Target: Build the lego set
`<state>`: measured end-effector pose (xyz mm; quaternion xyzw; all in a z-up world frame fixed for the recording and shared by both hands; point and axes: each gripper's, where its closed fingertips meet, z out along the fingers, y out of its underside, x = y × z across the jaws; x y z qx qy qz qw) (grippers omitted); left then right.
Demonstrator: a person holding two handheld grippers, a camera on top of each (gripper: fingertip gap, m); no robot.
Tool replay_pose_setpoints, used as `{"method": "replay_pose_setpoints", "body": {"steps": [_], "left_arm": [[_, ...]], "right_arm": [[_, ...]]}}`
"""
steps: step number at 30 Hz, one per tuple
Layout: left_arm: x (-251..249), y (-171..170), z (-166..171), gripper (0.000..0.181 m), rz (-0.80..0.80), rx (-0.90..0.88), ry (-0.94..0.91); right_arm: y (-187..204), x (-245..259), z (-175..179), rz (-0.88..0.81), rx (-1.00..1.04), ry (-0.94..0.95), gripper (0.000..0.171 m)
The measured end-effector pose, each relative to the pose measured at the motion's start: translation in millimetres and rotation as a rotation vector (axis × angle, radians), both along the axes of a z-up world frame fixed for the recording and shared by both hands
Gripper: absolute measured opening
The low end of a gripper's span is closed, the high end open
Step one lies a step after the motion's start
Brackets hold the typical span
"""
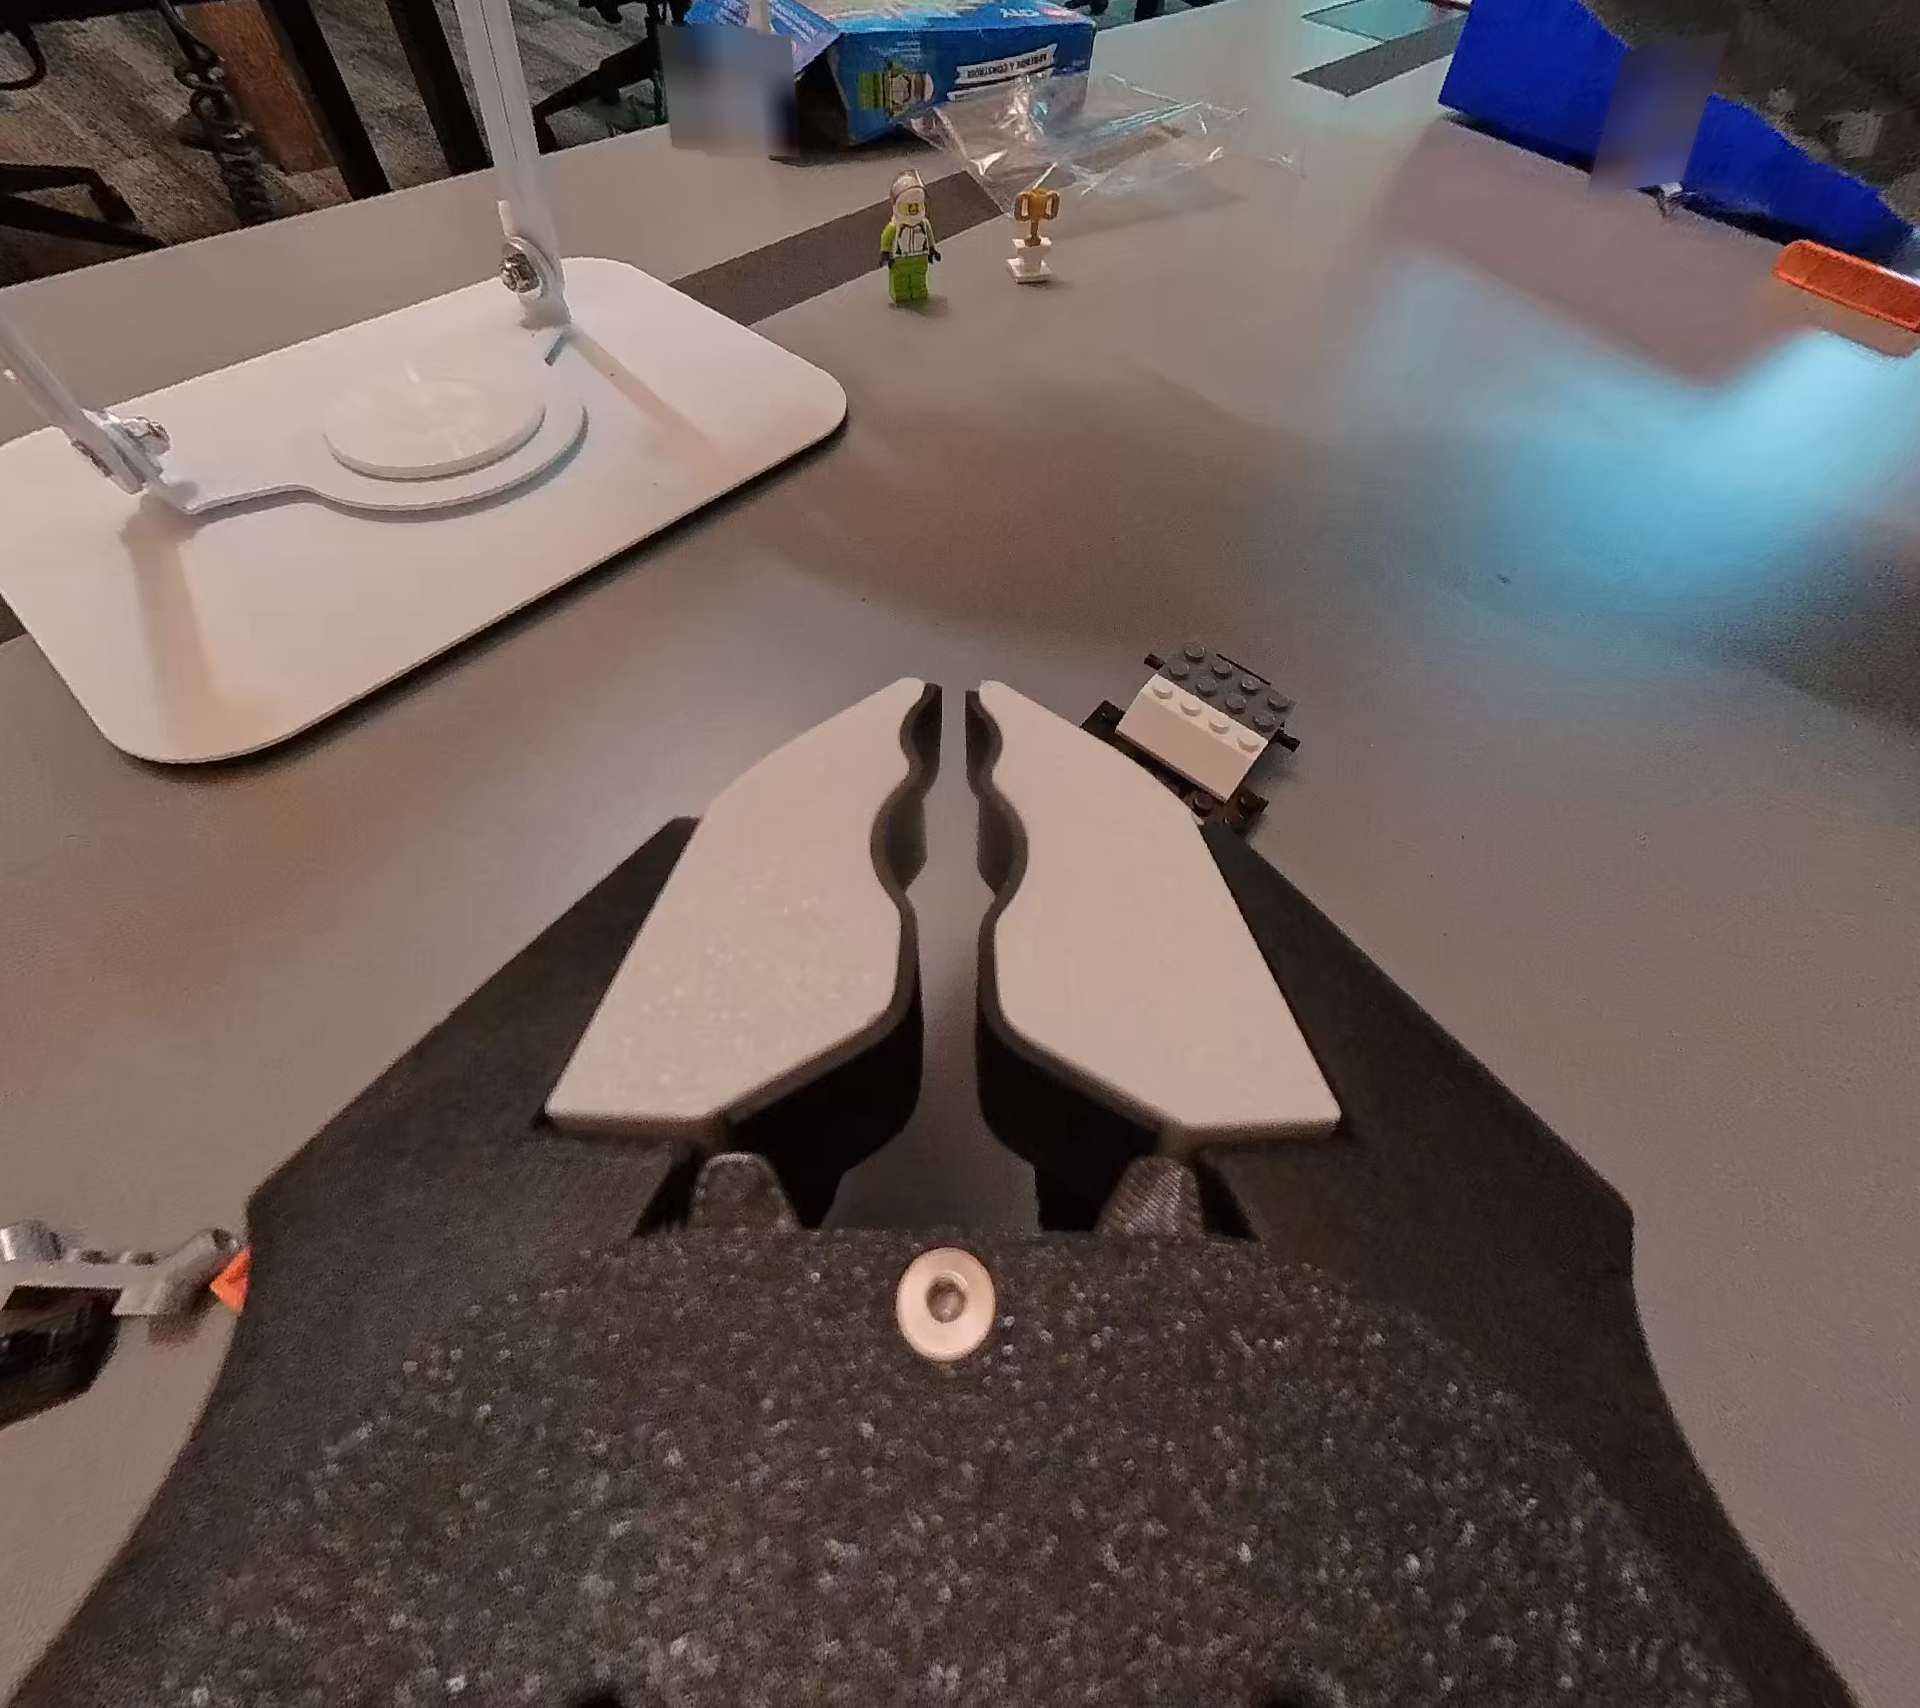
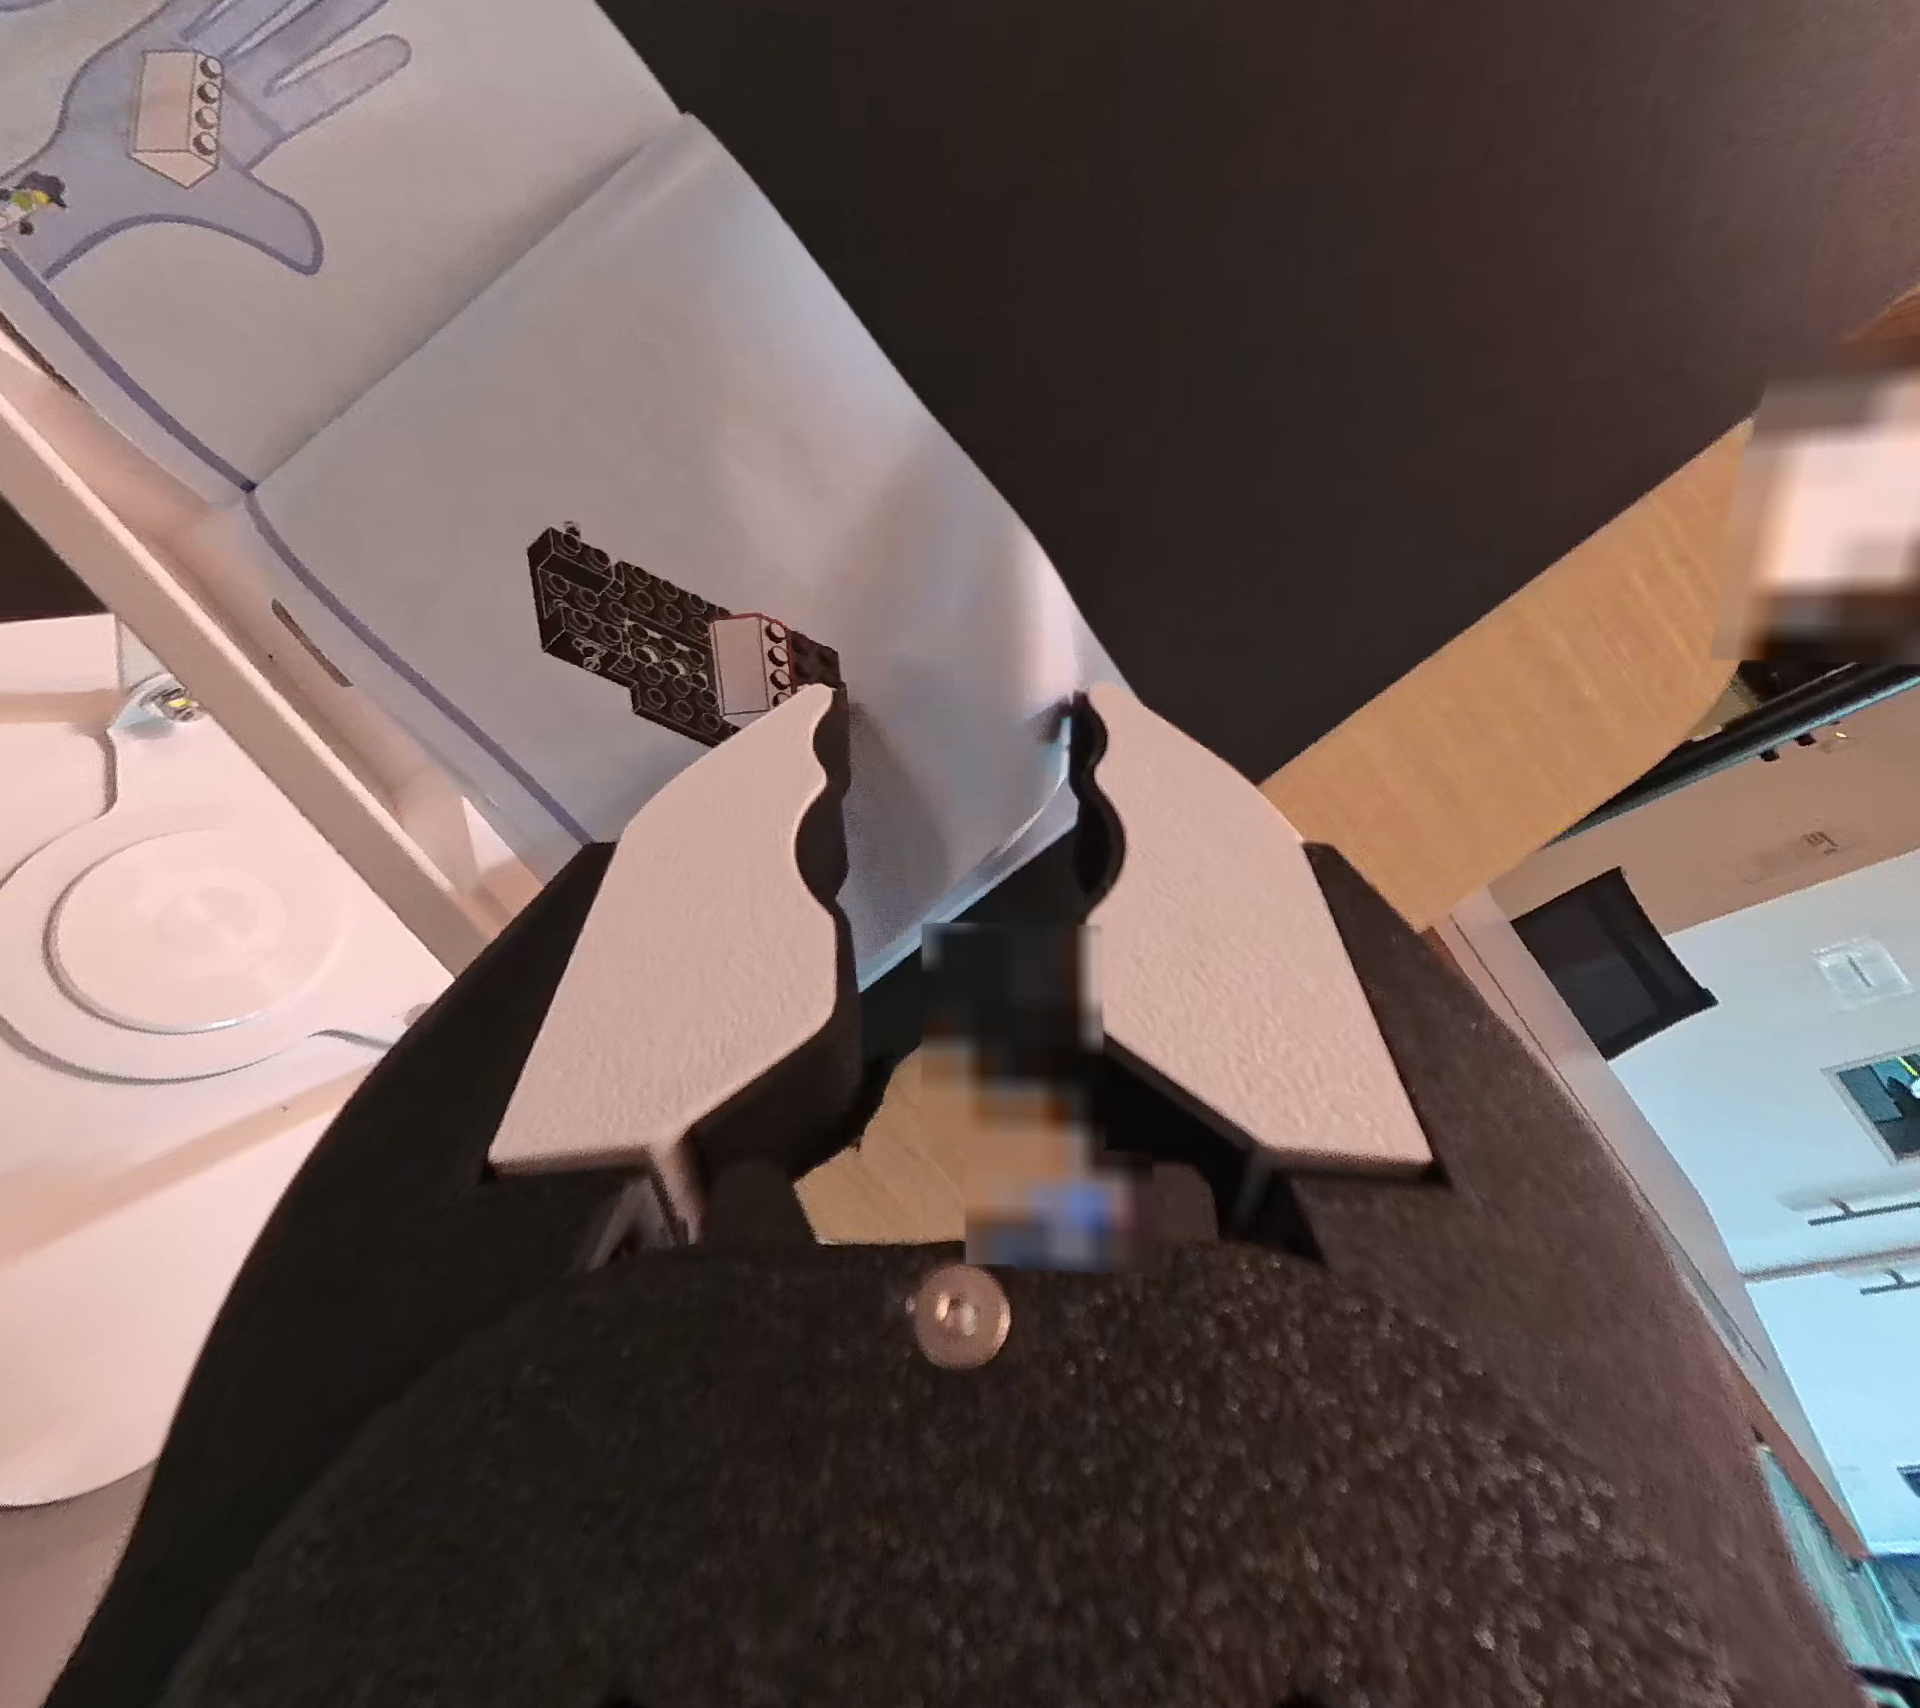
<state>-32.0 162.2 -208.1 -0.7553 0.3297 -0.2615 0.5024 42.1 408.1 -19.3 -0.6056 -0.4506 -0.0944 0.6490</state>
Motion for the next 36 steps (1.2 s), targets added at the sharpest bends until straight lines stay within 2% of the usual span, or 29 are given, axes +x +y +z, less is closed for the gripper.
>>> {"method": "replay_pose_setpoints", "body": {"steps": [5, 9, 14, 19, 21, 25, 29, 32, 36], "left_arm": [[-0.4, 0.0, -0.4, 0.004, 0.001, -0.004, -0.003], [-0.3, -0.2, -0.3, 0.004, 0.003, 0.002, -0.001], [1.7, -0.9, -0.6, 0.004, 0.004, 0.019, 0.017], [4.7, 2.8, 7.5, 0.005, 0.009, 0.039, 0.007], [5.7, 11.1, 27.2, 0.007, 0.012, 0.070, -0.017], [5.2, 41.4, 94.2, 0.018, 0.001, 0.089, -0.134], [4.3, 85.4, 164.9, 0.028, -0.007, -0.064, -0.413], [2.1, 126.2, 182.6, 0.032, 0.013, -0.213, -0.546], [7.5, 155.7, 183.0, 0.036, 0.010, -0.347, -0.624]], "right_arm": [[-4.4, -1.3, -0.9, -0.008, 0.060, -0.035, 0.035], [-12.1, 0.0, -0.6, -0.050, 0.207, -0.118, 0.024], [-26.9, -1.3, -2.9, -0.041, 0.298, -0.131, 0.011], [-45.7, -4.2, 3.6, -0.017, 0.389, -0.127, 0.010], [-55.0, -9.2, 3.6, 0.013, 0.416, -0.128, 0.010], [-68.9, -22.5, -0.4, 0.061, 0.460, -0.164, 0.010], [-78.0, -37.7, -6.1, 0.110, 0.486, -0.213, 0.009], [-82.1, -48.1, -10.6, 0.131, 0.514, -0.265, 0.010], [-85.9, -56.9, -15.1, 0.151, 0.542, -0.311, 0.010]]}}
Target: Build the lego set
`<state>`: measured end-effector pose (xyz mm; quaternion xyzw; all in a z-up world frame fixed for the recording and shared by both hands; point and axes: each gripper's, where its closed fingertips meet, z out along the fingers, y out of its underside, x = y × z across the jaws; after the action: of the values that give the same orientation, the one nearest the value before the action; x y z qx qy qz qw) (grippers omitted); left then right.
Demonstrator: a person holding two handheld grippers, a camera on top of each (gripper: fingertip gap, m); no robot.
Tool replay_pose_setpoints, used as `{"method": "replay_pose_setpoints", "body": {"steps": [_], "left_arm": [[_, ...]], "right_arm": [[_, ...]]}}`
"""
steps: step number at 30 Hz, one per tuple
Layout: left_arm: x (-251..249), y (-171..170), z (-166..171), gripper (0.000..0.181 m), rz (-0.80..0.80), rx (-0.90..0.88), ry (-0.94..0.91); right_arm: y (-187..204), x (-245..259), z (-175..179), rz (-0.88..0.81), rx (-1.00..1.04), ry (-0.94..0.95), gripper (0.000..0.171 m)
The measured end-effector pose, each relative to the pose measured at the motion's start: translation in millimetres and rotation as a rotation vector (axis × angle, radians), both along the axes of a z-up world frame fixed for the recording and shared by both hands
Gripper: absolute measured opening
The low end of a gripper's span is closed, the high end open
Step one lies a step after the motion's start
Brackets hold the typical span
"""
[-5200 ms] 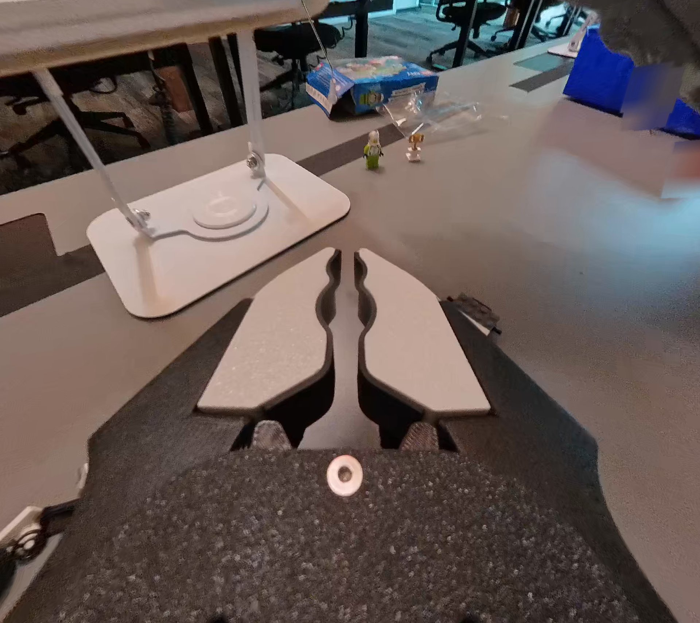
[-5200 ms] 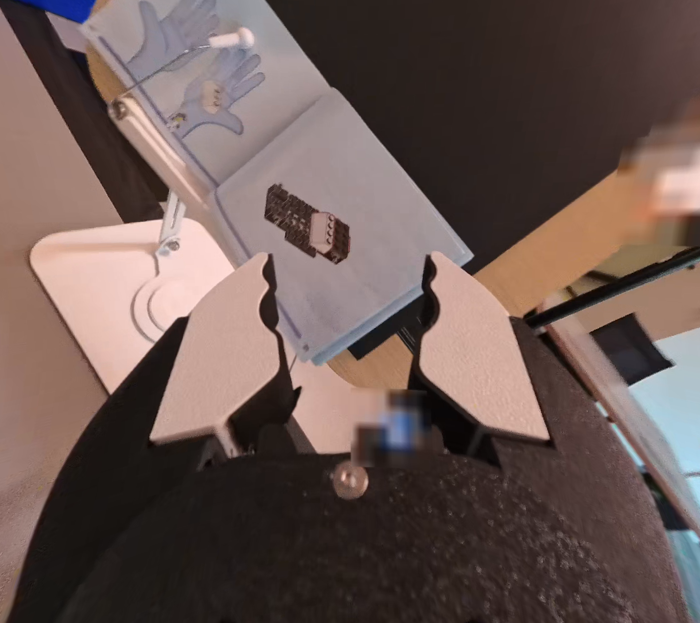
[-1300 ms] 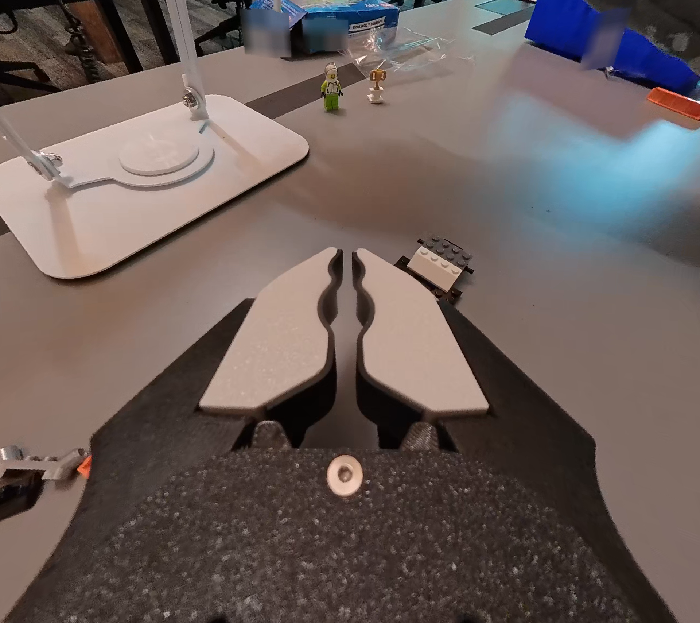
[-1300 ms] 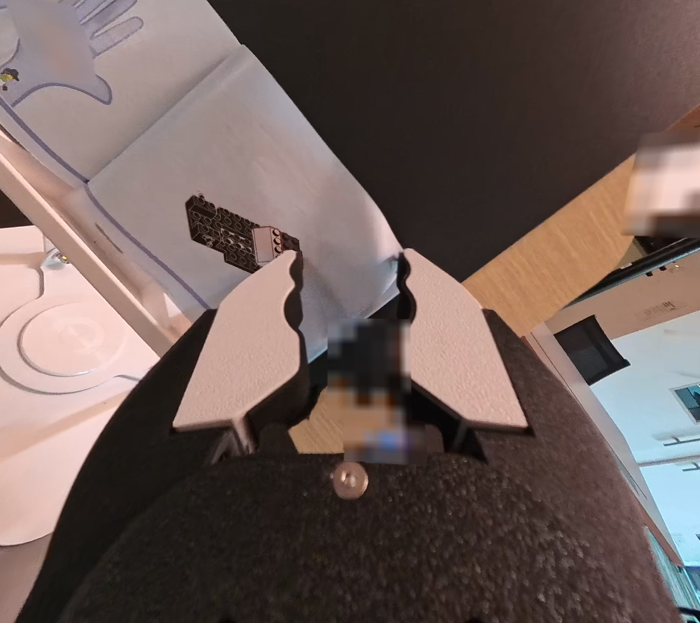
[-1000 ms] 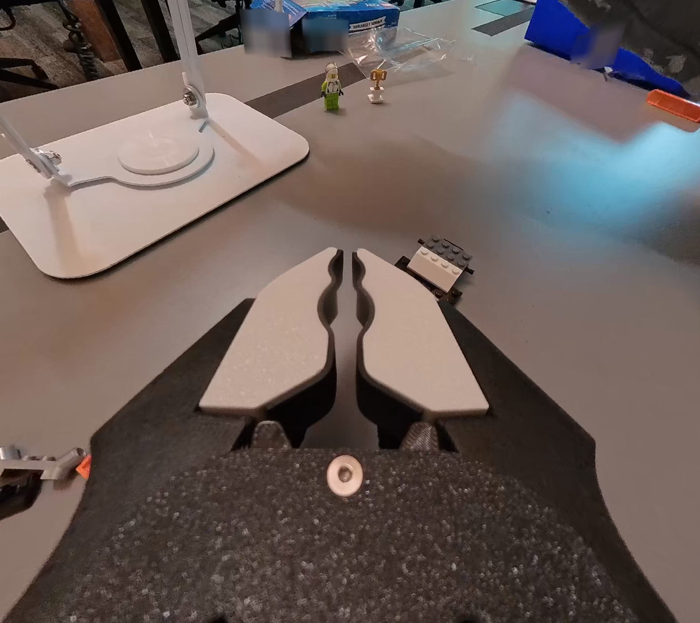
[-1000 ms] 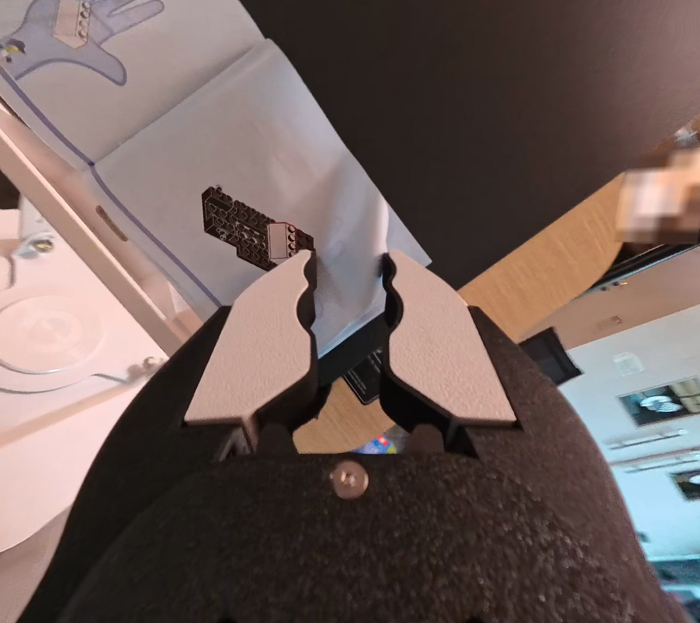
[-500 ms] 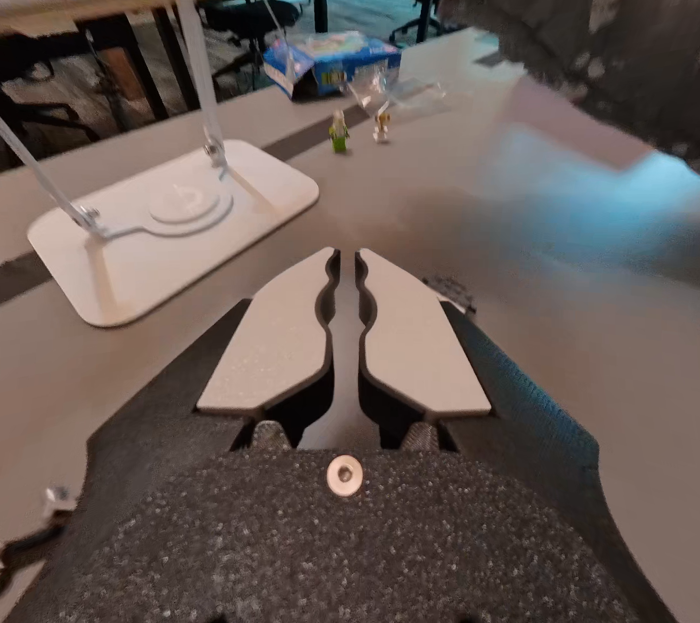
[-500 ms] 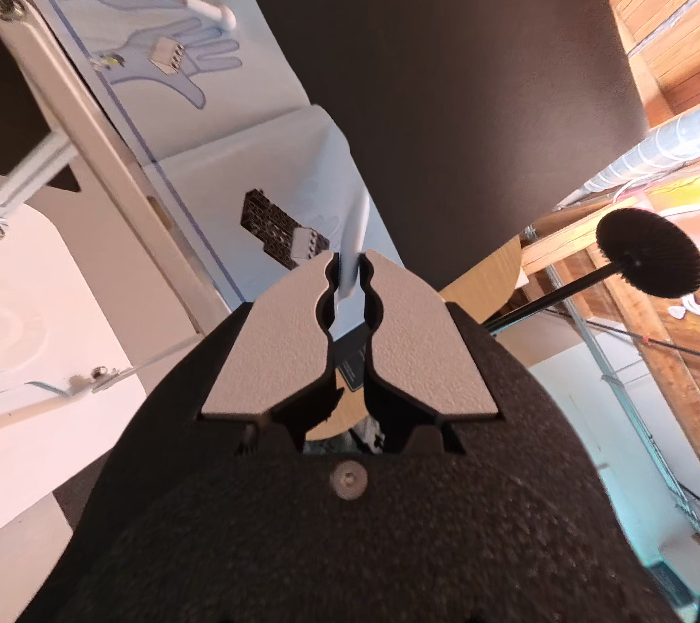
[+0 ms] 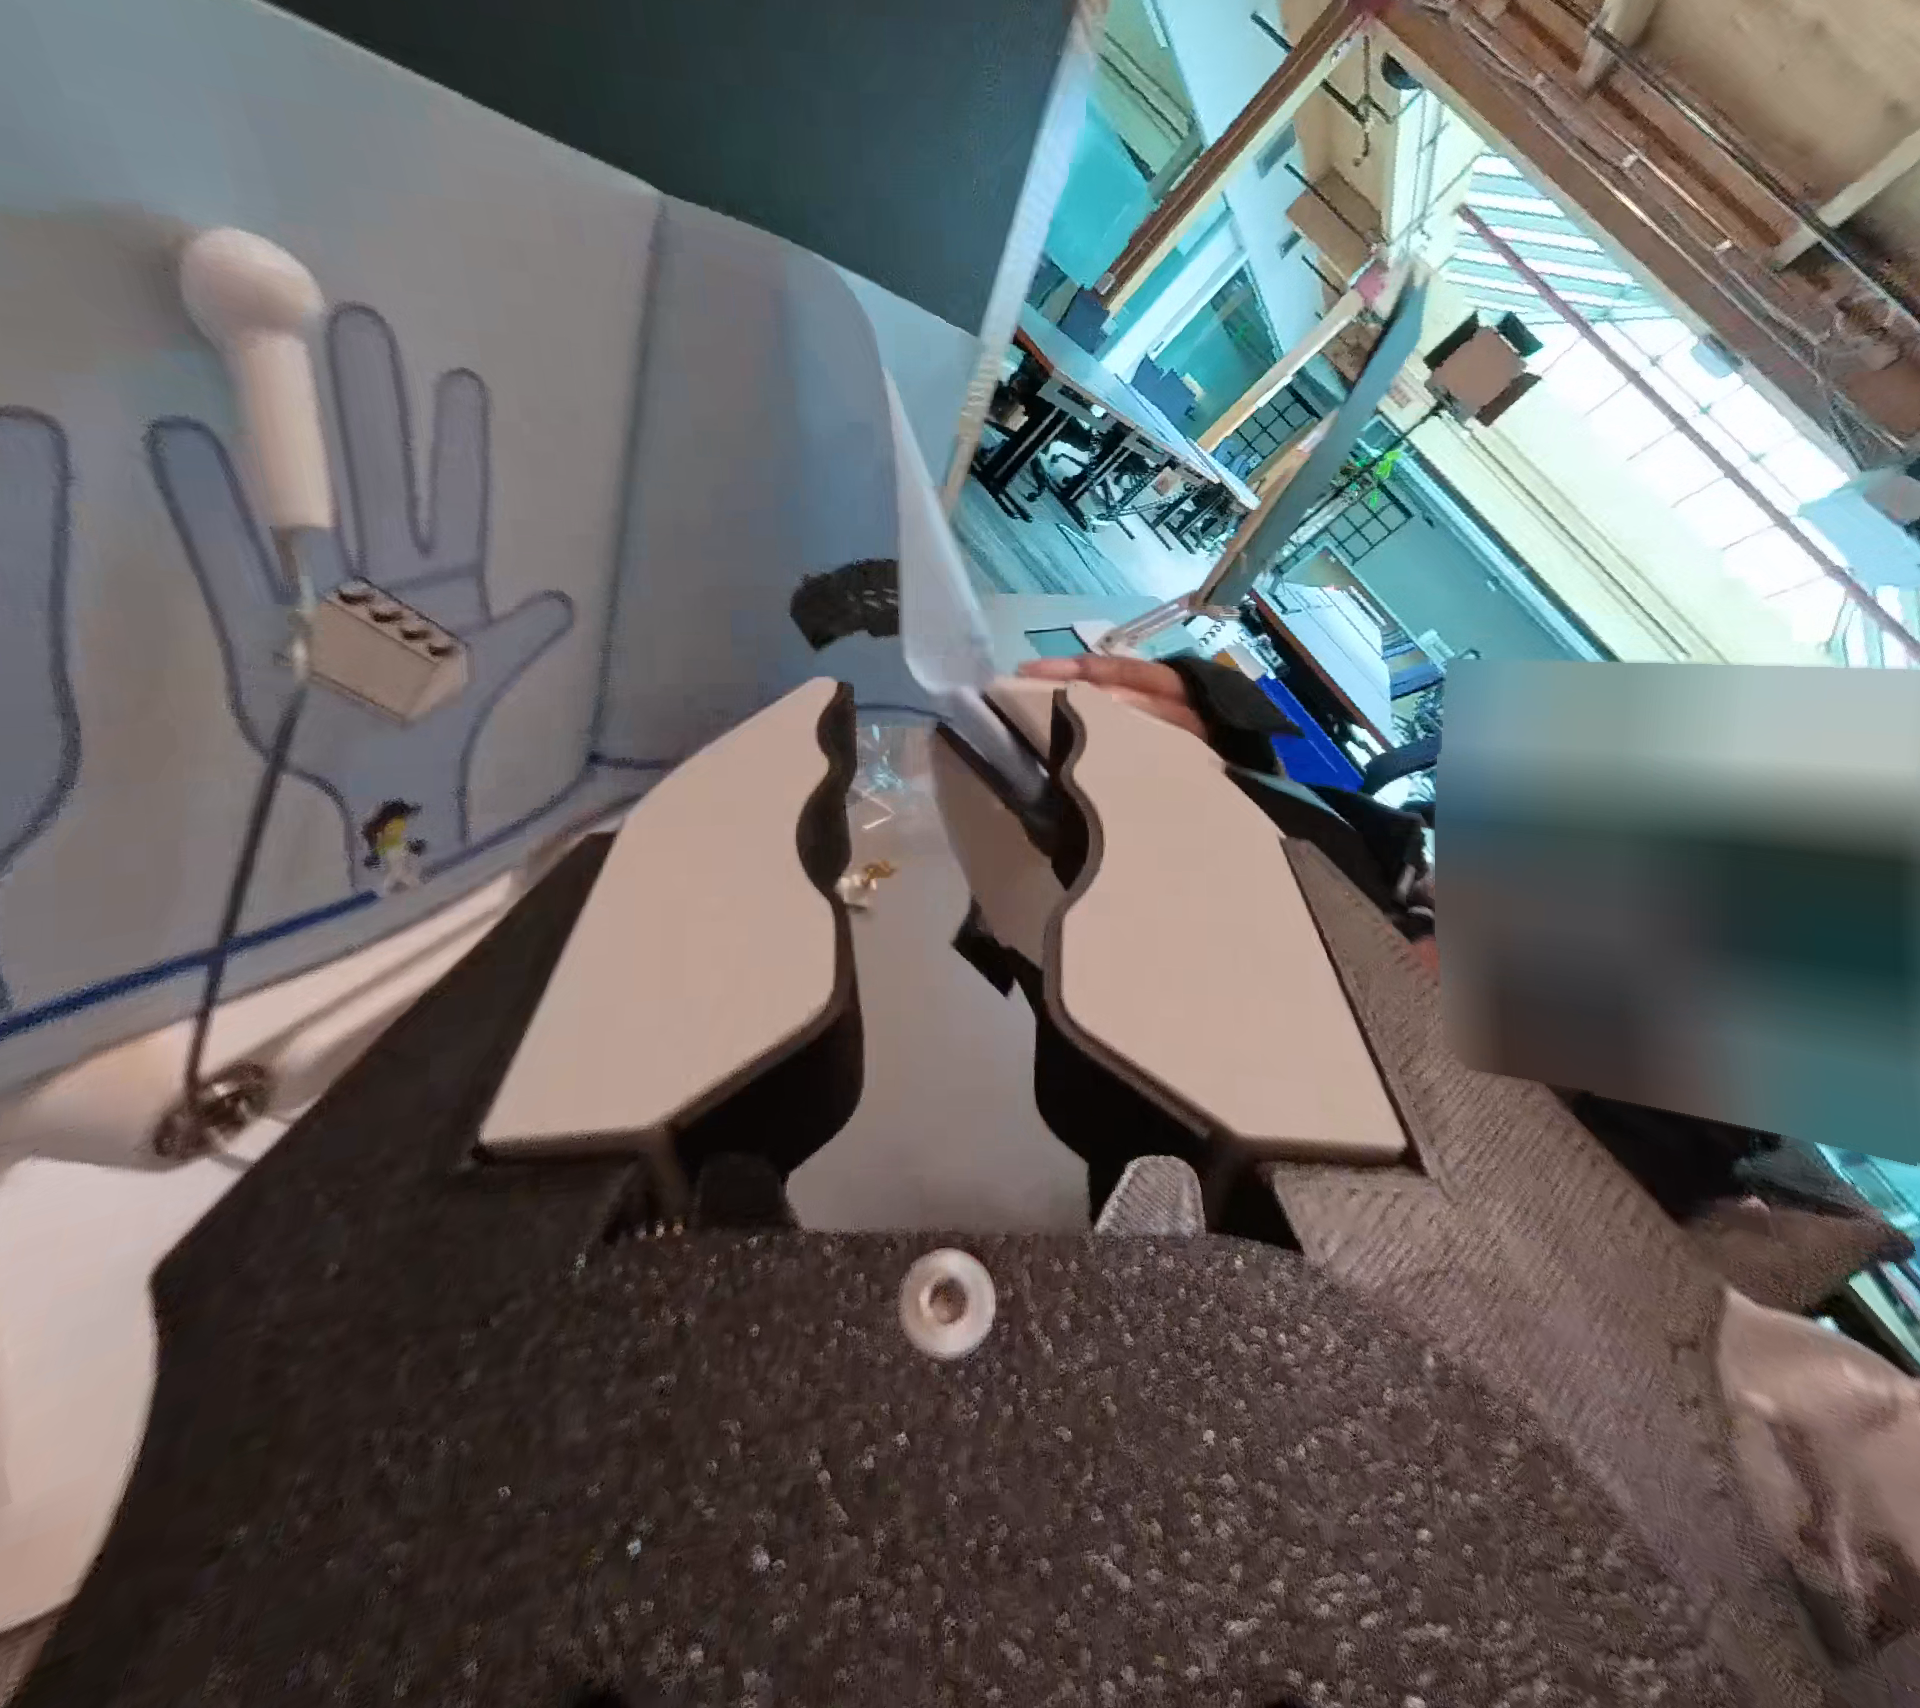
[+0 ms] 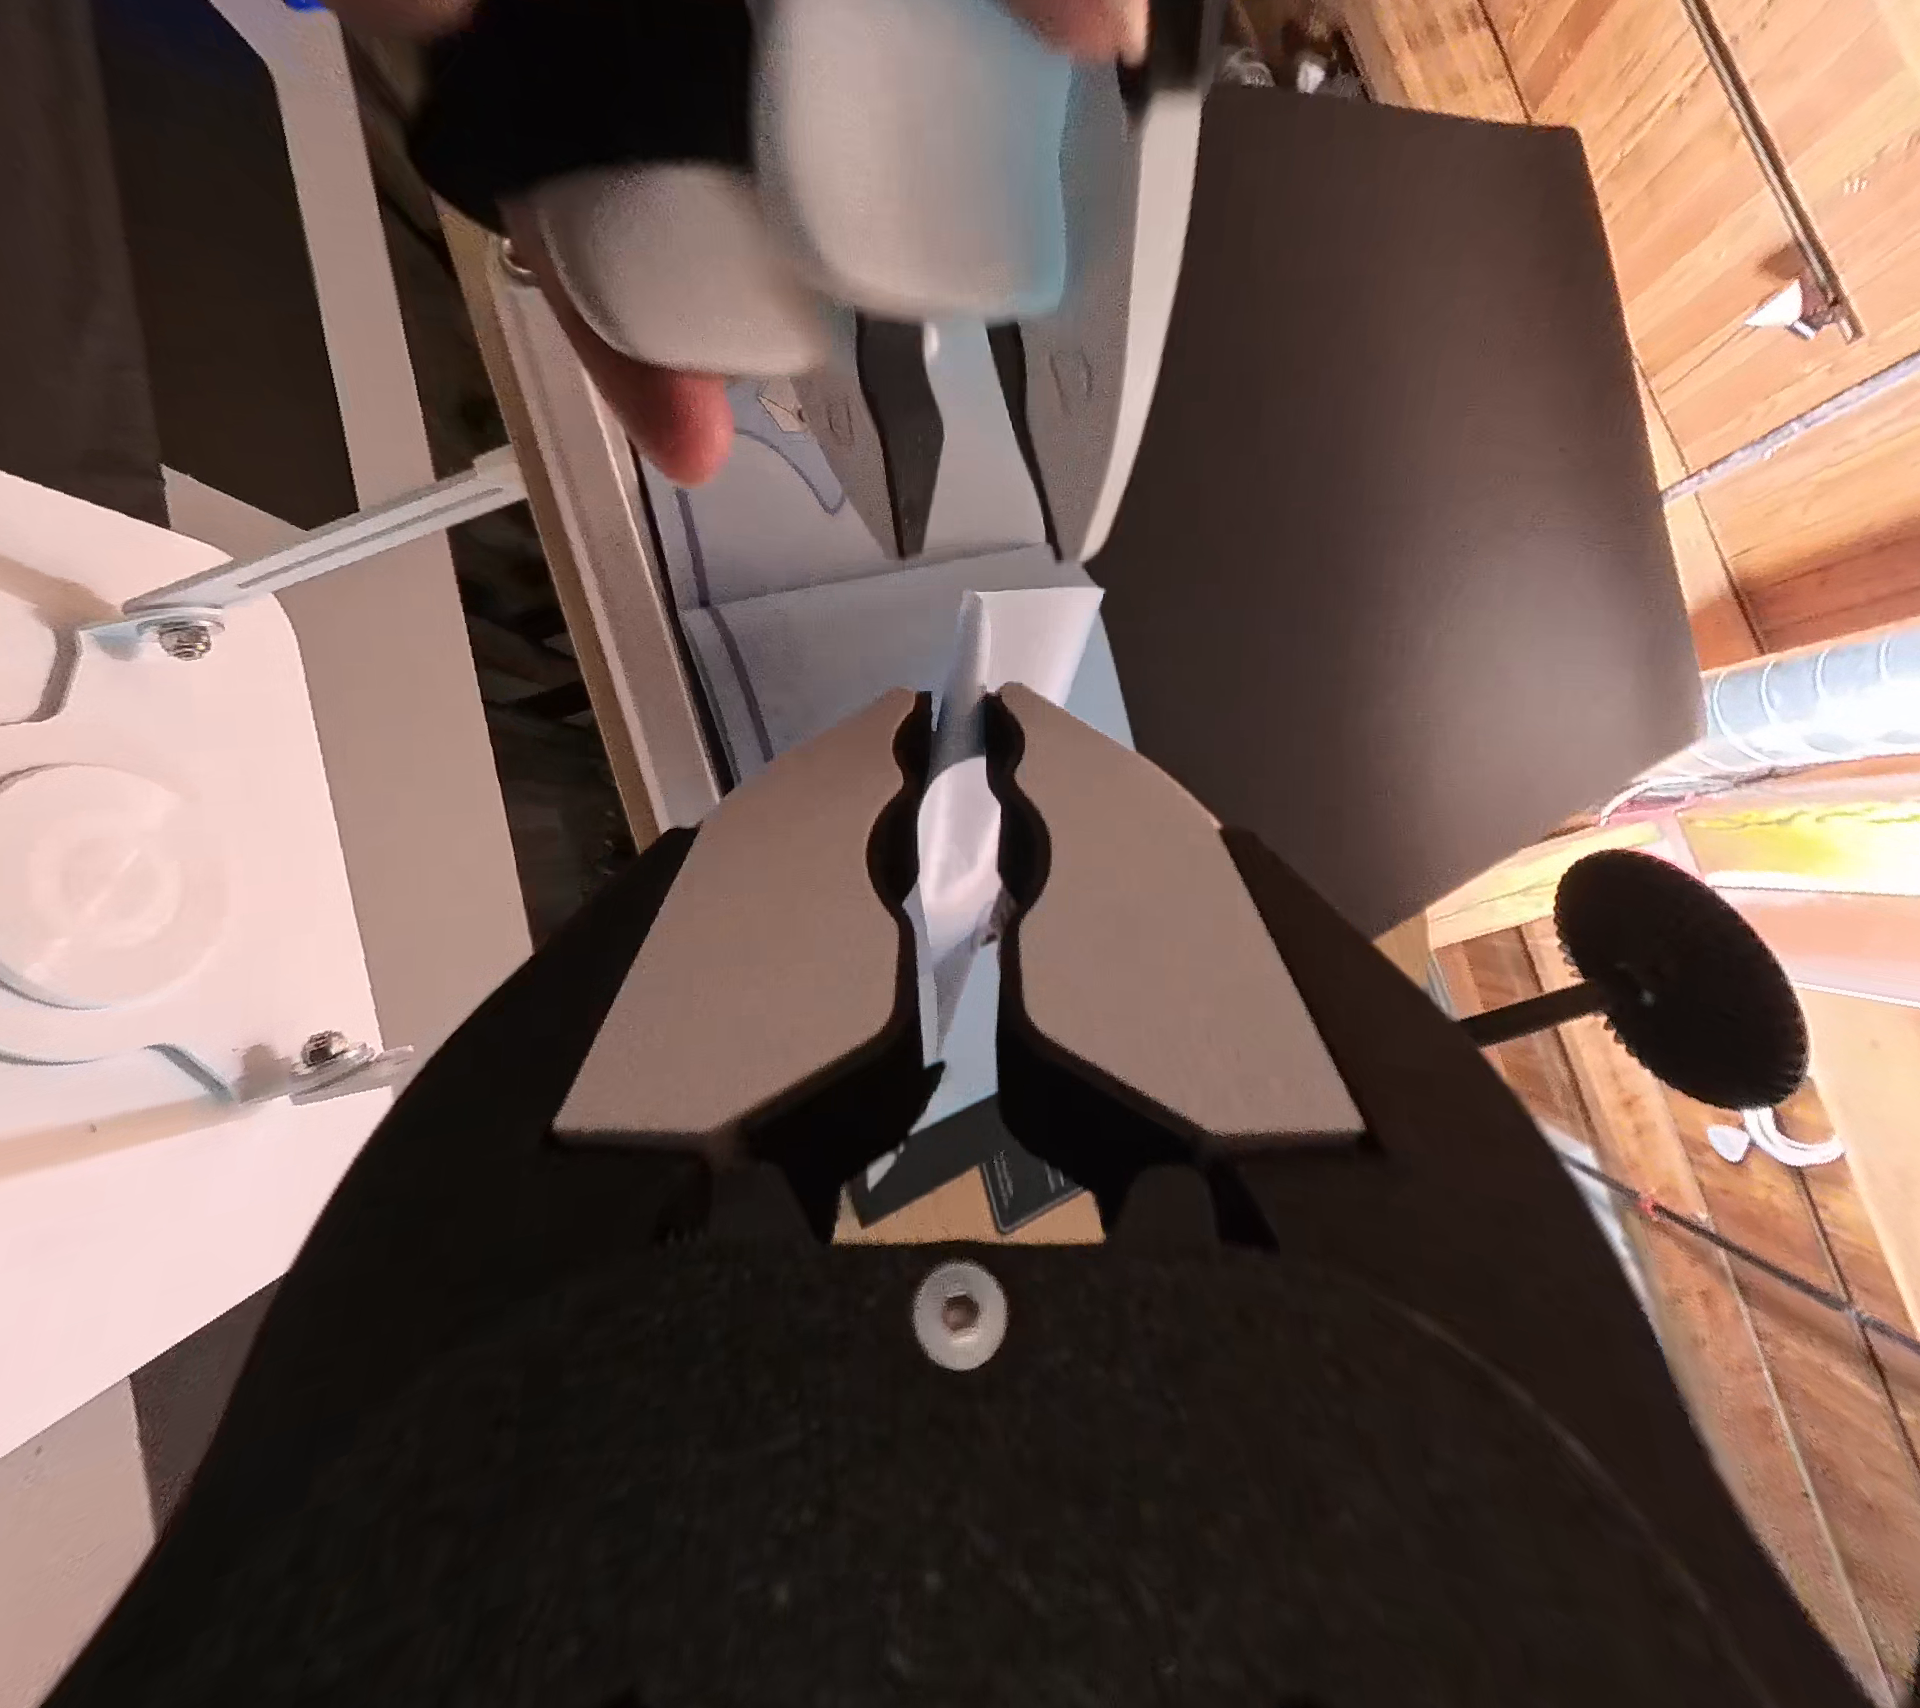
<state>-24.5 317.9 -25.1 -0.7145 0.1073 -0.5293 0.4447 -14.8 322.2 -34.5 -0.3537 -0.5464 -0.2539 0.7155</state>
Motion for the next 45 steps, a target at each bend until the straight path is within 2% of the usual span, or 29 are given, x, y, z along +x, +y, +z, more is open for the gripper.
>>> {"method": "replay_pose_setpoints", "body": {"steps": [3, 7, 9, 11, 14, 16, 18, 20, 24, 30, 35, 40, 45], "left_arm": [[7.7, 8.1, -5.6, 0.032, -0.023, -0.038, -0.010], [10.0, 12.3, -7.9, 0.009, -0.032, -0.058, -0.040], [8.1, 12.1, -9.4, 0.001, -0.028, -0.051, -0.037], [5.1, 9.9, -10.5, 0.000, -0.024, -0.042, -0.034], [-0.9, 8.0, -11.1, 0.000, -0.029, -0.023, 0.007], [-4.9, 6.6, -7.8, 0.000, -0.043, -0.002, 0.054], [-7.7, 4.0, -3.7, 0.001, -0.073, 0.019, 0.120], [-10.3, 0.7, 0.7, 0.002, -0.110, 0.037, 0.200], [-15.9, -1.2, 12.1, 0.003, -0.170, 0.063, 0.335], [-21.4, -2.1, 25.8, 0.004, -0.245, 0.075, 0.480], [-35.7, -0.1, 28.5, 0.005, -0.238, 0.089, 0.572], [-43.5, -3.5, 33.1, 0.011, -0.240, 0.116, 0.560], [-59.7, -11.8, 51.5, 0.017, -0.220, 0.203, 0.452]], "right_arm": [[-0.6, -2.9, -3.5, 0.001, 0.015, -0.029, 0.010], [-6.4, -7.1, -8.5, 0.011, 0.041, -0.073, 0.010], [-16.6, -10.0, -11.2, 0.031, 0.057, -0.100, 0.013], [-33.1, -11.6, -13.9, 0.076, 0.037, -0.098, 0.016], [-54.1, -4.2, -3.8, 0.156, -0.081, 0.005, 0.019], [-57.3, 6.6, 5.7, 0.202, -0.239, 0.081, 0.021], [-52.6, 21.0, 11.6, 0.234, -0.414, 0.132, 0.024], [-42.5, 36.7, 13.1, 0.246, -0.580, 0.162, 0.020], [-15.1, 53.2, 13.2, 0.188, -0.726, 0.176, 0.019], [8.8, 24.8, 5.6, 0.112, -0.690, 0.083, 0.020], [10.8, -7.2, -3.0, 0.135, -0.697, 0.016, 0.022], [10.8, -25.4, -3.2, 0.148, -0.681, 0.013, 0.022], [13.0, -29.1, -8.0, 0.138, -0.677, 0.023, 0.022]]}}
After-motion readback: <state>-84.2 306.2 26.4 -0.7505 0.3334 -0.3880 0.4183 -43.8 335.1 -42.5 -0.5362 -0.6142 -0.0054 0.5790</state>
